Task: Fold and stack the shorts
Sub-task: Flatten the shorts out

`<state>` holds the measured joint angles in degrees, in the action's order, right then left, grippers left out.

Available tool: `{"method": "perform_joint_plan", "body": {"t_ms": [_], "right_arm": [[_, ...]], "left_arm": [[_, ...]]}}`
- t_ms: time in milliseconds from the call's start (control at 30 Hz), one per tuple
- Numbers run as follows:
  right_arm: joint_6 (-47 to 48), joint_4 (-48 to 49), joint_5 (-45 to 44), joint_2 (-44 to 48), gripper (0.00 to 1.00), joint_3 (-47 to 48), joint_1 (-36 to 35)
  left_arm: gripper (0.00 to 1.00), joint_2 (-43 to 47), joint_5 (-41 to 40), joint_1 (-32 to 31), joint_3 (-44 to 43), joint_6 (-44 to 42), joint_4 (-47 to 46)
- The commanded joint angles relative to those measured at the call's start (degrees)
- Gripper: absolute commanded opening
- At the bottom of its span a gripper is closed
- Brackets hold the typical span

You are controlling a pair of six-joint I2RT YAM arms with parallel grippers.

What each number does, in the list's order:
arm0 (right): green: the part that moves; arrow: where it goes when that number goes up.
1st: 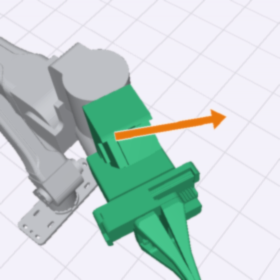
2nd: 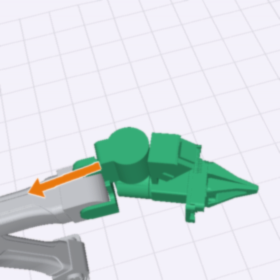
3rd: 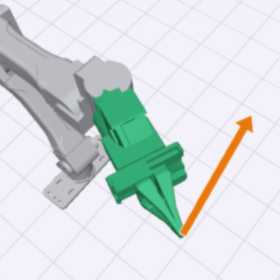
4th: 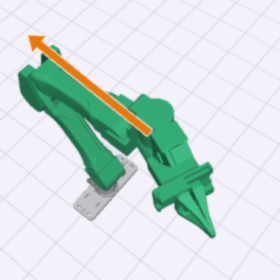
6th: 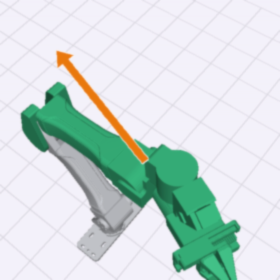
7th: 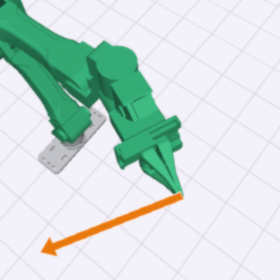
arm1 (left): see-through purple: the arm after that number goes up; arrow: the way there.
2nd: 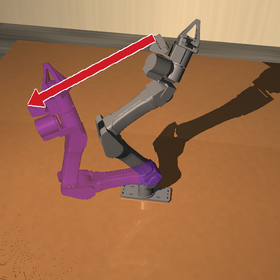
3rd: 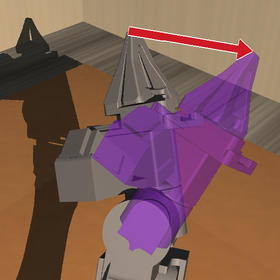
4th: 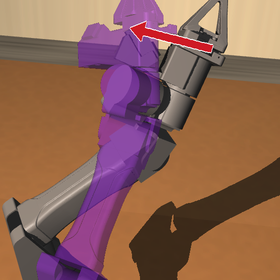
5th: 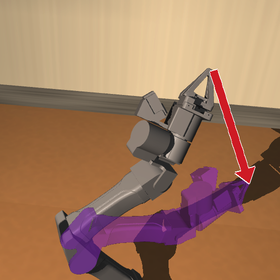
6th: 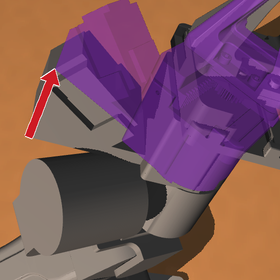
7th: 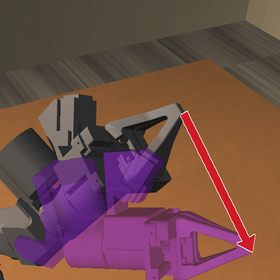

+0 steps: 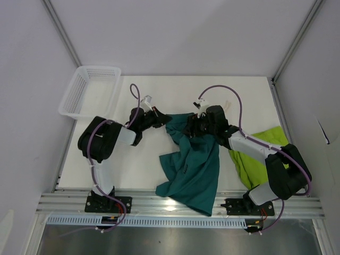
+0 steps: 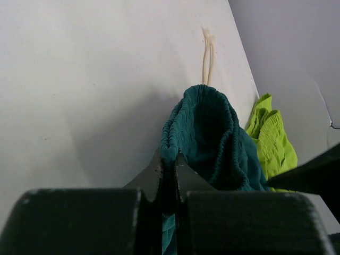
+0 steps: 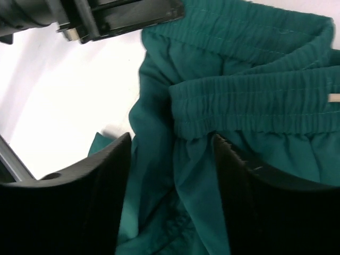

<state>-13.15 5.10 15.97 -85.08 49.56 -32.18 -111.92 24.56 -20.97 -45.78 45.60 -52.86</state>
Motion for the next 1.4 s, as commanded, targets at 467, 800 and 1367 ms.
{"method": "perform_joint_plan", "body": {"t_ms": [467, 800, 1367], "right_arm": [[-2.3, 4.6, -12.0, 5.1, 0.75, -2.6, 0.3], [0.6, 8.5, -7.4, 7.4, 0.73, -3.8, -3.9], [-1.8, 5.5, -13.2, 4.6, 0.0, -2.3, -2.1]], "left_arm": [[0.0, 15.8, 11.3, 2.7, 10.2, -0.8, -21.7], [0.0, 21.3, 11.1, -0.6, 13.1, 0.7, -24.1], [0.0, 33.2, 5.3, -0.2, 11.6, -6.0, -1.2]]}}
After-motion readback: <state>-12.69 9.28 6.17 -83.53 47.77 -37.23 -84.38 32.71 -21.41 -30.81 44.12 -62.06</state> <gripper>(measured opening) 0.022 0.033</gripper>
